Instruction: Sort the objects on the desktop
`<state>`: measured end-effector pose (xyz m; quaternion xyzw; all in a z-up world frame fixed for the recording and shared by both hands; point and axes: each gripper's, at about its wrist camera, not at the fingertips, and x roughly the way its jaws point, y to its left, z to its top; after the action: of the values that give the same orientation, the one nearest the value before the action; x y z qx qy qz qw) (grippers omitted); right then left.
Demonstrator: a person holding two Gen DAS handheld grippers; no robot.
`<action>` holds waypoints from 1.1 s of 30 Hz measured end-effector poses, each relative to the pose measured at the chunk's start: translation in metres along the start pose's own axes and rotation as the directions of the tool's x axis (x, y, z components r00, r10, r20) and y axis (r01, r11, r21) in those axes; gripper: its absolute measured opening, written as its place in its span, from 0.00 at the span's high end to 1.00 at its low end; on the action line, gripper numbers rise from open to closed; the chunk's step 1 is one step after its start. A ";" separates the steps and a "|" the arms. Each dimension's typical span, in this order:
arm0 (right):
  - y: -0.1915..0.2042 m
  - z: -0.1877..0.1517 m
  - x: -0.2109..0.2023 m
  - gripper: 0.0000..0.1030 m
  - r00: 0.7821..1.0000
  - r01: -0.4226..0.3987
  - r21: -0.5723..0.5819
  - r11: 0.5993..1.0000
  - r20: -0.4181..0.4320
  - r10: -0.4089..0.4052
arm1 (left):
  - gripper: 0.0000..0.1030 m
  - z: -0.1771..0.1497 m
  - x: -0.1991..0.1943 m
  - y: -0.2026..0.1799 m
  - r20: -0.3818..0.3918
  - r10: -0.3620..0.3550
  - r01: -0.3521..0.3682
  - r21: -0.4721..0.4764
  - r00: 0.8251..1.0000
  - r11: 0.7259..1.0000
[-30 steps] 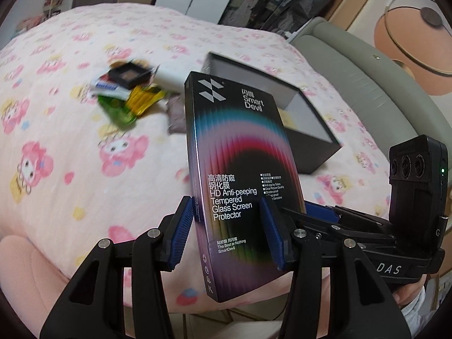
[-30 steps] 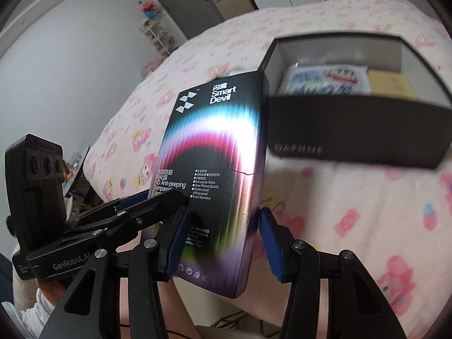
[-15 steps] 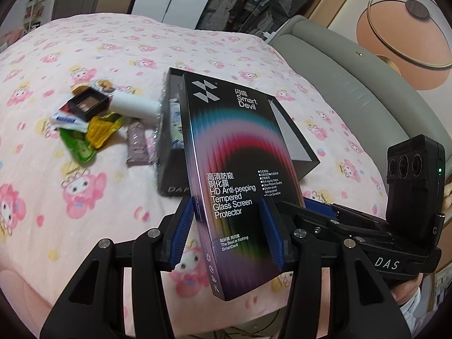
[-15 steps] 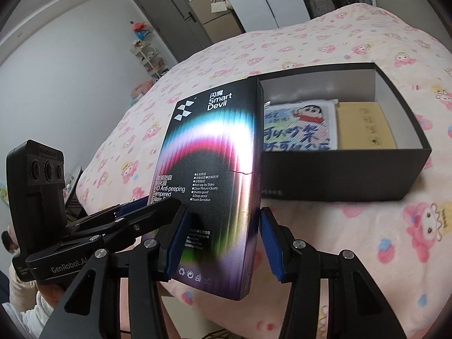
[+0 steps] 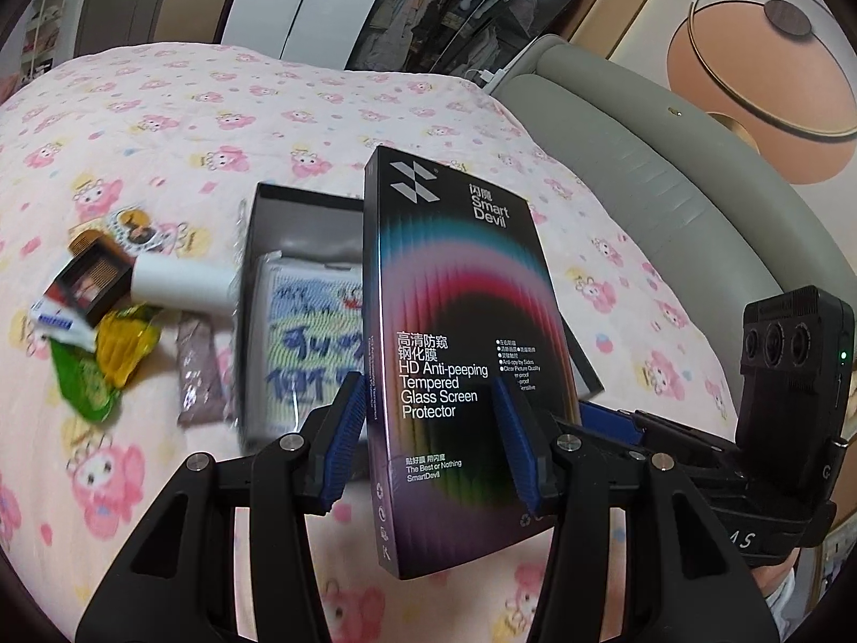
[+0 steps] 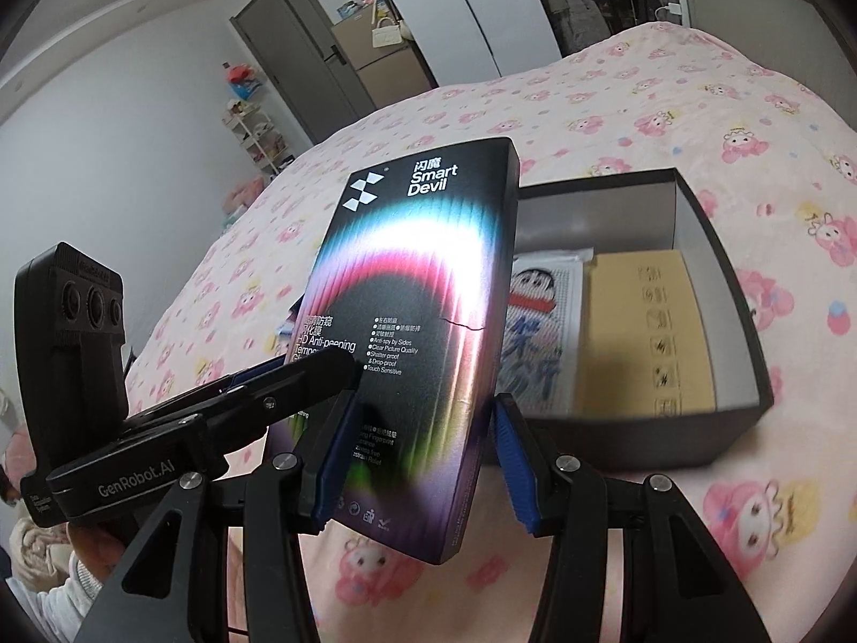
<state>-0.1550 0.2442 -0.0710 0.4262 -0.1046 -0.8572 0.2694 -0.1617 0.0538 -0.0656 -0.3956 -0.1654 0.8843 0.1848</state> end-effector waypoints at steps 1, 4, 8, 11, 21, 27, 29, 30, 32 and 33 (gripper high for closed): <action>-0.004 0.004 0.002 0.55 1.000 -0.004 0.008 1.000 0.000 0.004 | 0.52 0.004 0.005 0.001 0.001 -0.002 0.002 -0.002 1.000 1.000; -0.013 0.015 0.010 0.55 1.000 -0.007 0.029 1.000 0.004 0.007 | 0.52 0.015 0.019 0.005 0.001 -0.014 0.014 -0.017 1.000 1.000; -0.024 0.027 0.021 0.55 1.000 0.008 0.034 0.999 0.005 -0.008 | 0.52 0.027 0.042 0.011 -0.019 -0.026 0.025 -0.043 0.999 0.999; -0.036 0.034 0.034 0.55 1.000 0.013 0.049 0.999 -0.013 -0.012 | 0.52 0.033 0.060 0.015 -0.044 -0.018 0.016 -0.054 0.999 0.998; -0.067 0.039 0.068 0.55 0.995 0.055 0.099 0.994 -0.086 -0.047 | 0.52 0.036 0.112 0.026 -0.179 -0.012 -0.011 -0.127 0.984 0.992; -0.081 0.034 0.078 0.55 0.980 0.138 0.131 0.982 -0.161 -0.117 | 0.67 0.031 0.142 0.018 -0.290 0.033 -0.065 -0.103 0.957 0.993; -0.083 0.033 0.078 0.57 0.980 0.134 0.132 0.982 -0.161 -0.112 | 0.67 0.028 0.150 0.021 -0.316 0.016 -0.058 -0.122 0.949 0.991; -0.083 0.033 0.077 0.57 0.980 0.134 0.133 0.982 -0.162 -0.112 | 0.67 0.027 0.153 0.021 -0.324 0.024 -0.068 -0.125 0.946 0.990; -0.084 0.031 0.076 0.57 0.980 0.136 0.135 0.981 -0.164 -0.113 | 0.67 0.025 0.150 0.020 -0.314 0.055 -0.095 -0.113 0.948 0.989; -0.084 0.030 0.074 0.57 0.980 0.144 0.132 0.981 -0.160 -0.122 | 0.67 0.025 0.146 0.019 -0.299 0.063 -0.100 -0.108 0.952 0.989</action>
<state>-0.2463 0.2715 -0.1368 0.5141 -0.1163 -0.8290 0.1870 -0.2746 0.1007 -0.1516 -0.5401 -0.1733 0.8105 0.1462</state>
